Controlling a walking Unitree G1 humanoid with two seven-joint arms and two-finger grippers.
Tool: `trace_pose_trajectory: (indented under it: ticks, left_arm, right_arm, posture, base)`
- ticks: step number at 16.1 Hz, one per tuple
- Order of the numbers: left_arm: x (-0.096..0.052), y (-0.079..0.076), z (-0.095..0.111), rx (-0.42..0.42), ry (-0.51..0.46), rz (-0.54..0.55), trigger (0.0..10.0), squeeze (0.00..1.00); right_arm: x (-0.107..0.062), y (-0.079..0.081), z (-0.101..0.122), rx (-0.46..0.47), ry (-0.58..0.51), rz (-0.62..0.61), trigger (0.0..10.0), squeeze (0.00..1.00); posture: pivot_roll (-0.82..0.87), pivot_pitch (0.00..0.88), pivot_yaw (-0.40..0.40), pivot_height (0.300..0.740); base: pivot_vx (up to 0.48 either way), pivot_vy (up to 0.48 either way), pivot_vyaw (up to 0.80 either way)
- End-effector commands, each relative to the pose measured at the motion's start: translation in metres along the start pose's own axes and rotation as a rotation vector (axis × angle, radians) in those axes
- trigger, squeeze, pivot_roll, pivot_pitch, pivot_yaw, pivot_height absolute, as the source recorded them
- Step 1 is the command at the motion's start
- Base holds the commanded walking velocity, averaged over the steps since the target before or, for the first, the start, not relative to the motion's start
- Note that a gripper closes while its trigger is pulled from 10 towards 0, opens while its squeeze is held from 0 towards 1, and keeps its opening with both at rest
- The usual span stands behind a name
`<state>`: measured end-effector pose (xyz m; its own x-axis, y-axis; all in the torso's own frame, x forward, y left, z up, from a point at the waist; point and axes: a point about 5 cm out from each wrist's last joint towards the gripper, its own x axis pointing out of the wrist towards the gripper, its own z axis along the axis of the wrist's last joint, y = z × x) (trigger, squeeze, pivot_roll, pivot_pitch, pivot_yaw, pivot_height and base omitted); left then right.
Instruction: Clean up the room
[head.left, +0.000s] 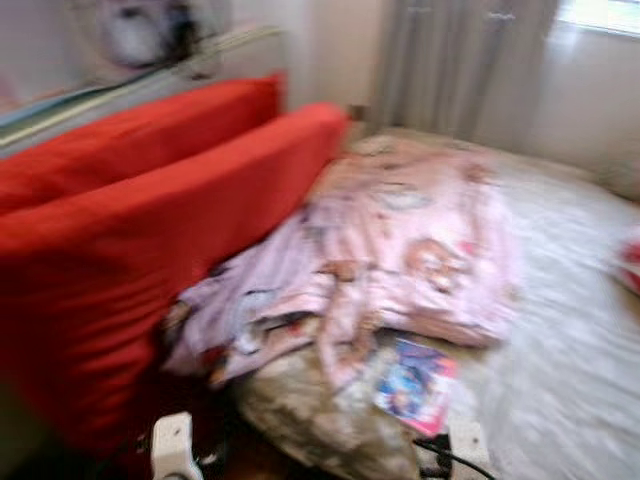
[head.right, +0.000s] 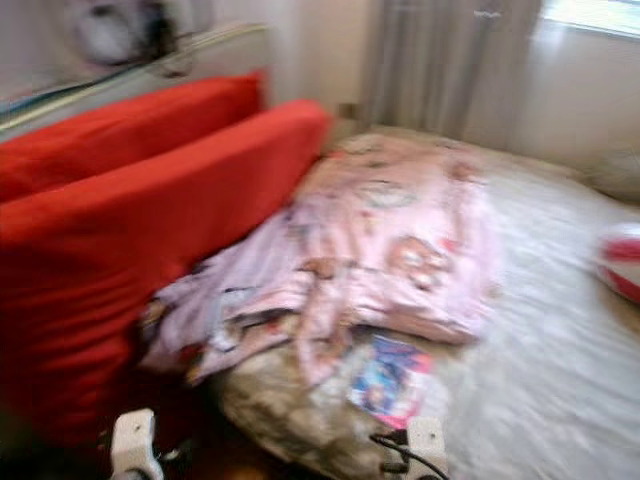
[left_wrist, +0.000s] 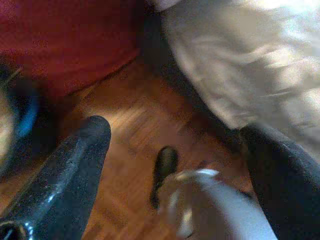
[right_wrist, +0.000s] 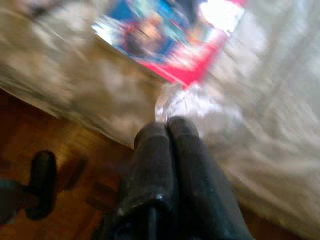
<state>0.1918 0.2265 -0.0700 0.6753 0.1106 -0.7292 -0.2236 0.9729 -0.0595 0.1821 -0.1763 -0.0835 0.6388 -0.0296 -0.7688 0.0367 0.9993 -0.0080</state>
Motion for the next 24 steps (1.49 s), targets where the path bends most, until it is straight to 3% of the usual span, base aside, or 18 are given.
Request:
trace_pose_trajectory:
  ticks: [1,6,12,17,24]
  left_arm:
    - [-0.001,-0.002,-0.009,0.000,0.035,0.005,10.0,0.00]
    - [-0.001,-0.004,-0.011,-0.009,0.043,0.010,10.0,0.00]
    - [-0.003,-0.001,-0.016,-0.036,0.052,0.030,10.0,0.00]
    - [-0.003,-0.002,-0.018,-0.046,0.056,0.030,10.0,0.00]
    - [-0.002,-0.007,-0.016,-0.018,0.054,0.014,10.0,0.00]
  right_arm:
    - [0.000,-0.004,-0.001,0.005,0.009,-0.014,10.0,0.00]
    - [0.002,0.003,0.009,-0.014,-0.019,0.018,10.0,0.00]
    - [0.000,0.002,-0.002,-0.010,0.014,0.010,10.0,0.00]
    - [0.001,0.006,0.000,-0.023,0.007,0.029,10.0,0.00]
    - [0.001,0.008,-0.001,-0.014,0.018,0.043,10.0,0.00]
  posture:
    - [0.05,0.000,-0.032,0.740]
    - [0.04,0.000,-0.030,0.740]
    - [0.03,0.000,-0.030,0.740]
    - [0.05,0.000,-0.030,0.740]
    - [0.04,0.000,-0.027,0.740]
  base:
    - [0.000,0.000,0.80]
    - [0.000,0.000,0.80]
    - [0.000,0.000,0.80]
    - [0.000,0.000,0.80]
    - [0.000,0.000,0.57]
